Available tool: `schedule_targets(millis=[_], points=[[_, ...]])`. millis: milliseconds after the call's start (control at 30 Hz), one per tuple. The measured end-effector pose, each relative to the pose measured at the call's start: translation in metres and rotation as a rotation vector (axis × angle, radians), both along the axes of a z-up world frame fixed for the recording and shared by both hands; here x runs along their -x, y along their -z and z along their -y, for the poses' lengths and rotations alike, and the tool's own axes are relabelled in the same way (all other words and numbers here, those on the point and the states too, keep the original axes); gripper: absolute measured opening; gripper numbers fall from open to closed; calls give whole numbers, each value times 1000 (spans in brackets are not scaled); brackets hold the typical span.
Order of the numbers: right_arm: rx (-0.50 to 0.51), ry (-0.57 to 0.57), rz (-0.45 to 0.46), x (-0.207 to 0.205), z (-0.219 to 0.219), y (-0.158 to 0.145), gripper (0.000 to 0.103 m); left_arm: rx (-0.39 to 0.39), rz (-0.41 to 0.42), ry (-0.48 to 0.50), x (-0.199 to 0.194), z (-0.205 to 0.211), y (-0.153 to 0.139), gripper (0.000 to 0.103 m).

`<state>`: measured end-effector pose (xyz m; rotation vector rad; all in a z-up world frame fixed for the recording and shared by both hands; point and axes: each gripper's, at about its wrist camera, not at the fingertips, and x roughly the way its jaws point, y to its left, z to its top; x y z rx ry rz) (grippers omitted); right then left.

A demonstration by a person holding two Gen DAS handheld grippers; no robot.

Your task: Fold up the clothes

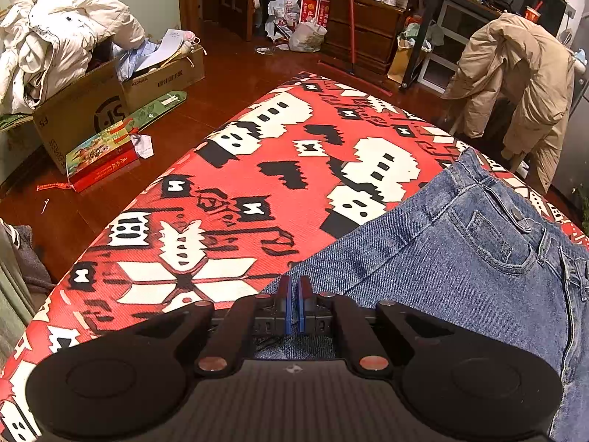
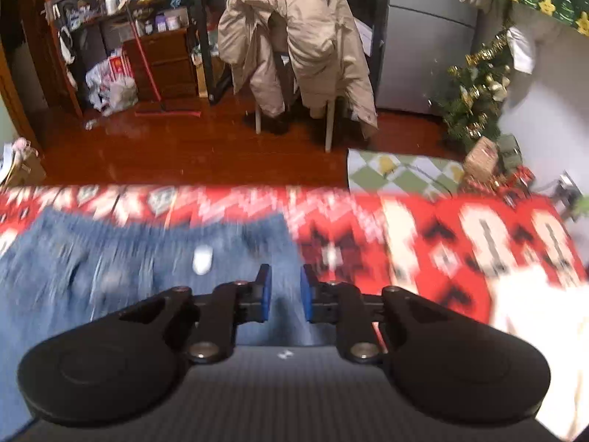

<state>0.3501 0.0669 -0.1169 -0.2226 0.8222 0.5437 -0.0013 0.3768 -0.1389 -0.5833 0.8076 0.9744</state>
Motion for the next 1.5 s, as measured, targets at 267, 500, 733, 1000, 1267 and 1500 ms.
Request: schedule_targets(millis=[267, 500, 733, 1000, 1267, 1500], points=[[12, 57, -20, 96, 66, 28, 19, -18, -20, 12, 0, 4, 0, 6], [64, 70, 5, 124, 106, 37, 23, -33, -39, 18, -2, 6, 0, 6], [25, 117, -13, 123, 134, 28, 9, -37, -38, 15, -3, 6, 1, 6], [58, 108, 67, 69, 82, 36, 9, -31, -31, 17, -1, 4, 0, 6], [29, 110, 37, 87, 125, 42, 13, -35, -31, 23, -2, 4, 0, 6], [10, 129, 19, 117, 168, 32, 12, -23, -24, 23, -1, 3, 0, 6]])
